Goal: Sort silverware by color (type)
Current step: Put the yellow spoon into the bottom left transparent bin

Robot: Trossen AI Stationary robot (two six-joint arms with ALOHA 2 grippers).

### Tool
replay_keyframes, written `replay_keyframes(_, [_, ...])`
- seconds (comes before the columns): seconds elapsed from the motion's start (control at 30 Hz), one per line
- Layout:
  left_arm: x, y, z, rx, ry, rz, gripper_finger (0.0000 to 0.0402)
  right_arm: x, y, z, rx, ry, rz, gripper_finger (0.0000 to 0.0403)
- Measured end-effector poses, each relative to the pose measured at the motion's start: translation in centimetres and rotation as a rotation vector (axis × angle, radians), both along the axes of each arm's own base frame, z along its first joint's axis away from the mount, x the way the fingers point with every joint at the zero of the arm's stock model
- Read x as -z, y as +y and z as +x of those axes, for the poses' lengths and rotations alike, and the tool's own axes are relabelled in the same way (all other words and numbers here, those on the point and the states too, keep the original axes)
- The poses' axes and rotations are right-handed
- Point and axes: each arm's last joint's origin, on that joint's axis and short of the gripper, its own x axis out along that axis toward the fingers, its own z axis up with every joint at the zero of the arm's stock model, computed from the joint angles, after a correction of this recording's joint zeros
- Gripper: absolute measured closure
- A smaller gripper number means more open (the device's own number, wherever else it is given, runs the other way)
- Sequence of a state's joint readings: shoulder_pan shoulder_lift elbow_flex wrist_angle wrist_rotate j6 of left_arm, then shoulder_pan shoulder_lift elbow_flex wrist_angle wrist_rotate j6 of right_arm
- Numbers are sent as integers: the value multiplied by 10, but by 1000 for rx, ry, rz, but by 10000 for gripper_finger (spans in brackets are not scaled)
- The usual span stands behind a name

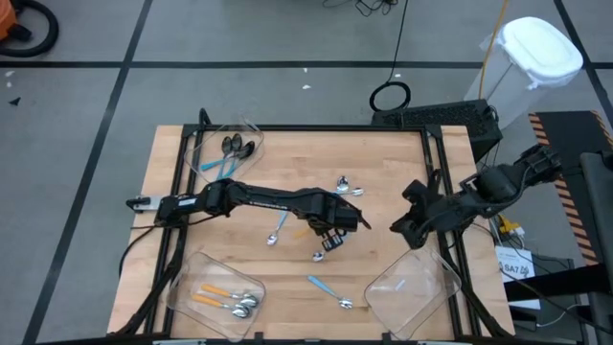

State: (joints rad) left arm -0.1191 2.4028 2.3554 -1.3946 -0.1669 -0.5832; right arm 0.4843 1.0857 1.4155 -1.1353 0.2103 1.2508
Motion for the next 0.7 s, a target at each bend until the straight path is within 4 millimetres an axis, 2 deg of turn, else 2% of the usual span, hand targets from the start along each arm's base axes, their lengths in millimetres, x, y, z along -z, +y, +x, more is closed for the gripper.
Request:
replay_keyframes(0.43, [-29,-21,-12,7,-74,-19,373,-9,-19,-30,-76,-53,-198,337])
replay_keyframes(0.7, [-58,-31,-24,-51,-159,-34,373,-9,-28,-47,-169,-30,-293,337])
